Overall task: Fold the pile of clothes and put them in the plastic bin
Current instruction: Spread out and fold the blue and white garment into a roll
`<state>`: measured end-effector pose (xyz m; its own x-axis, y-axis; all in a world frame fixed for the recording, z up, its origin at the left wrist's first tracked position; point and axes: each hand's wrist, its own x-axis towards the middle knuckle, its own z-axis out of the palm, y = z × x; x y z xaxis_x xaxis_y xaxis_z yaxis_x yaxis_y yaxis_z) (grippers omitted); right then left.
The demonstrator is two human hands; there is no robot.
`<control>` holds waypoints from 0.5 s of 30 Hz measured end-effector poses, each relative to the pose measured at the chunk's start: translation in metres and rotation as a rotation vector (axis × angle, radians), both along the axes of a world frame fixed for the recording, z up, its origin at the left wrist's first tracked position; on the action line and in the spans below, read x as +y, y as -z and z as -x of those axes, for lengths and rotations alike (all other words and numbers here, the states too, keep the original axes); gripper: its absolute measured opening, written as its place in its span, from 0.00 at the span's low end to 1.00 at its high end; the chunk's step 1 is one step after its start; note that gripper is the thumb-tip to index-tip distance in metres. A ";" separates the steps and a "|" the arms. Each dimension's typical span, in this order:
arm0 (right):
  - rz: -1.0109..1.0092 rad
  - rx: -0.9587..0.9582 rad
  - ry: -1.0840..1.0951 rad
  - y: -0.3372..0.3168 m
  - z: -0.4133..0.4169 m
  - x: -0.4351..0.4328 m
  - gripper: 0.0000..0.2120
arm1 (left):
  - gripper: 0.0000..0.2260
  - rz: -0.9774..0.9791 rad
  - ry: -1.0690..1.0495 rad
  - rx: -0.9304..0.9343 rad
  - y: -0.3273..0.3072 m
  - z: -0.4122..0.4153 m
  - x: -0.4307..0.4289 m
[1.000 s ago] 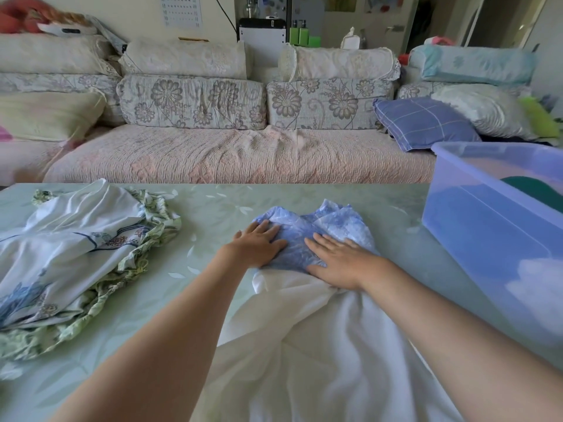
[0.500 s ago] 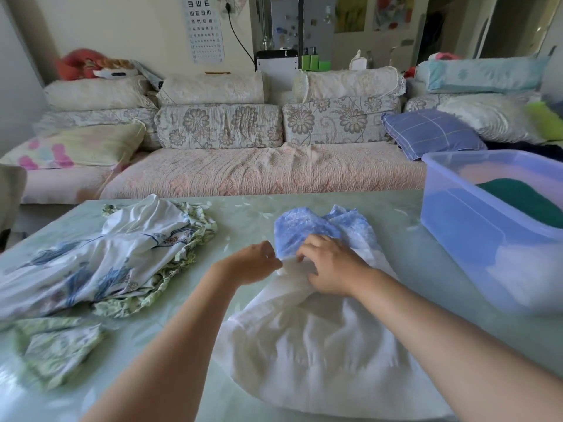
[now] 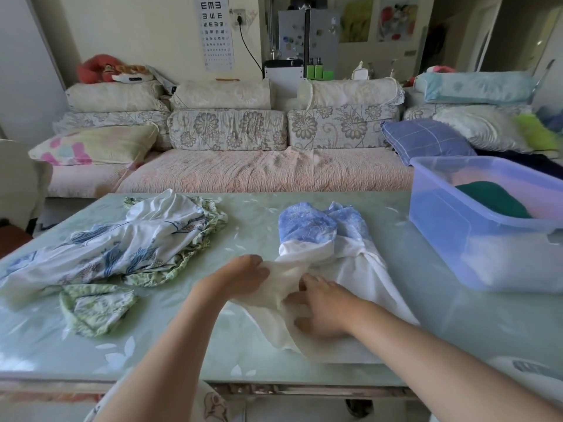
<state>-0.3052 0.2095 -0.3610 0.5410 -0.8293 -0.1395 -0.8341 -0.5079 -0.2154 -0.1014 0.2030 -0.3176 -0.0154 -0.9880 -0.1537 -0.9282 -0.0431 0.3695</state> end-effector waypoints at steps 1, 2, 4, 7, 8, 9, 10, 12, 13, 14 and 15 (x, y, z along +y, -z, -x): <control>-0.051 -0.026 0.014 0.000 0.002 0.002 0.23 | 0.07 0.067 -0.020 0.053 -0.004 0.004 0.003; -0.125 -0.072 0.033 0.000 0.004 0.003 0.20 | 0.07 0.137 -0.033 0.114 -0.009 0.009 0.006; -0.262 -0.326 0.140 -0.010 0.009 0.001 0.12 | 0.04 0.233 -0.037 0.313 -0.019 0.023 0.017; -0.277 -0.805 0.492 -0.037 0.026 -0.009 0.13 | 0.09 -0.026 0.135 0.709 -0.026 0.052 0.040; -0.313 -0.898 0.597 -0.043 0.035 -0.014 0.11 | 0.13 -0.227 0.245 0.794 -0.023 0.063 0.045; -0.385 -0.962 0.671 -0.047 0.042 -0.016 0.11 | 0.18 -0.425 0.349 0.813 -0.019 0.073 0.050; -0.452 -0.980 0.723 -0.047 0.049 -0.017 0.15 | 0.22 -0.584 0.442 0.773 -0.014 0.081 0.054; -0.440 -0.823 0.749 -0.037 0.059 -0.015 0.19 | 0.24 -0.727 0.555 0.640 -0.004 0.090 0.055; -0.376 -0.693 0.723 -0.031 0.062 -0.011 0.15 | 0.22 -0.710 0.567 0.599 -0.002 0.091 0.054; -0.316 -0.564 0.683 -0.025 0.063 -0.008 0.12 | 0.18 -0.632 0.547 0.575 0.000 0.089 0.051; -0.269 -0.484 0.654 -0.021 0.062 -0.005 0.10 | 0.15 -0.497 0.500 0.548 0.001 0.087 0.047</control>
<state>-0.3673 0.2045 -0.3402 0.0162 -0.9672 -0.2536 -0.7264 0.1629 -0.6677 -0.1884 0.2503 -0.3187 -0.6234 -0.6677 -0.4068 -0.5800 0.0459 0.8134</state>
